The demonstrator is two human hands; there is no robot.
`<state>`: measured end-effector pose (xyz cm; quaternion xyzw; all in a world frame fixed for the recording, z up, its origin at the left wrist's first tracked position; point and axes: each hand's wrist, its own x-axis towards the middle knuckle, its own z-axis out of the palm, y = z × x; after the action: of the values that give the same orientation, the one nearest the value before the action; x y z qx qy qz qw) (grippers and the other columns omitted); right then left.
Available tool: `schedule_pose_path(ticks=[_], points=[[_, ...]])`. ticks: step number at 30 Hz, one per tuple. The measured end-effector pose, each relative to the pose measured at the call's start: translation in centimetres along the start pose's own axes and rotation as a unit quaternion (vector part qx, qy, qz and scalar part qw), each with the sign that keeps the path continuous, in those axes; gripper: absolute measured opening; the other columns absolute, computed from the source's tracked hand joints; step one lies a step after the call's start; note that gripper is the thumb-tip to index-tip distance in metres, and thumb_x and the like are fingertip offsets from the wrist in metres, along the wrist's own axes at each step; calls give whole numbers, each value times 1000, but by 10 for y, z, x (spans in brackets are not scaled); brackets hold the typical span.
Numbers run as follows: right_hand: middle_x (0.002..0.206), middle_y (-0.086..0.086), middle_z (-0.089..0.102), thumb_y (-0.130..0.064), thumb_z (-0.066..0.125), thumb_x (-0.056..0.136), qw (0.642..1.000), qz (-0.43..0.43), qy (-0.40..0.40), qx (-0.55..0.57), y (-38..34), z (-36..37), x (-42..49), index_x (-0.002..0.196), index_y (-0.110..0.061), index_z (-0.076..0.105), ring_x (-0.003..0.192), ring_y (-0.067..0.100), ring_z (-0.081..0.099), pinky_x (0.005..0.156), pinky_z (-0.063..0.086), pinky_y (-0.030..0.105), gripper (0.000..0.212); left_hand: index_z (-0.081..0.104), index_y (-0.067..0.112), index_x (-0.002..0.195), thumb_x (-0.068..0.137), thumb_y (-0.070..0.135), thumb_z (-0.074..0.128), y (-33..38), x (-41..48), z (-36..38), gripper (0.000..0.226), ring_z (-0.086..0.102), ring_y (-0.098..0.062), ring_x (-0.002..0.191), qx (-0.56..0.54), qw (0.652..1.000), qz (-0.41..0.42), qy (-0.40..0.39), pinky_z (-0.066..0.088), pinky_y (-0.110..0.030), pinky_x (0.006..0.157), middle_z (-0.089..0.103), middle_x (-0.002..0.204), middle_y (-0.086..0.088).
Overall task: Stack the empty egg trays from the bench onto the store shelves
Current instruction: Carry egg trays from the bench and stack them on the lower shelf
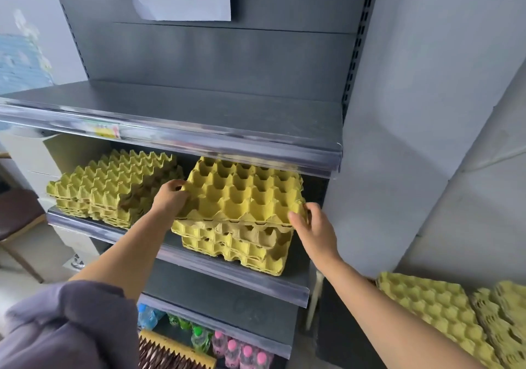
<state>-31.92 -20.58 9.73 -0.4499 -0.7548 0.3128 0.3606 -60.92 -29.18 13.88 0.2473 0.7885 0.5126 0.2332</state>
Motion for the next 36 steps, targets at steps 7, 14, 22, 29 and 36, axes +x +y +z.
schedule_pose_path(ticks=[7, 14, 22, 29, 36], points=[[107, -4, 63, -74, 28, 77, 981, 3, 61, -183, -19, 40, 8, 122, -21, 51, 98, 18, 59, 83, 46, 36, 72, 60, 15, 122, 84, 7, 59, -9, 59, -7, 39, 63, -37, 96, 9, 999, 33, -39, 53, -49, 87, 64, 109, -19], [108, -2, 67, -76, 8, 75, 942, 54, 103, -314, -46, 81, 3, 119, -24, 51, 103, 24, 57, 86, 40, 39, 81, 61, 18, 121, 87, 11, 57, -33, 103, -19, 35, 63, -36, 97, 23, 996, 25, -85, 53, -47, 88, 64, 111, -17], [129, 3, 53, -68, 27, 89, 930, 122, 54, -342, -46, 92, -5, 129, -25, 45, 118, 25, 48, 96, 39, 42, 61, 42, 19, 139, 92, 17, 52, -49, 110, -12, 48, 57, -34, 102, 170, 971, 60, -159, 51, -41, 82, 55, 124, -18], [131, 2, 49, -68, 25, 89, 940, 97, 43, -324, -48, 90, -2, 129, -24, 45, 119, 25, 47, 97, 39, 42, 63, 46, 22, 137, 95, 30, 48, -33, 91, -6, 43, 45, -34, 122, 332, 906, 249, -86, 36, -45, 98, 48, 135, -12], [119, 7, 61, -44, 41, 94, 935, 13, 105, -339, -46, 60, -6, 117, -15, 61, 106, 28, 57, 85, 47, 41, 42, 56, 23, 126, 95, 29, 45, -13, 61, 19, 34, 45, -29, 120, 370, 835, 394, -101, 33, -41, 99, 55, 130, -4]])
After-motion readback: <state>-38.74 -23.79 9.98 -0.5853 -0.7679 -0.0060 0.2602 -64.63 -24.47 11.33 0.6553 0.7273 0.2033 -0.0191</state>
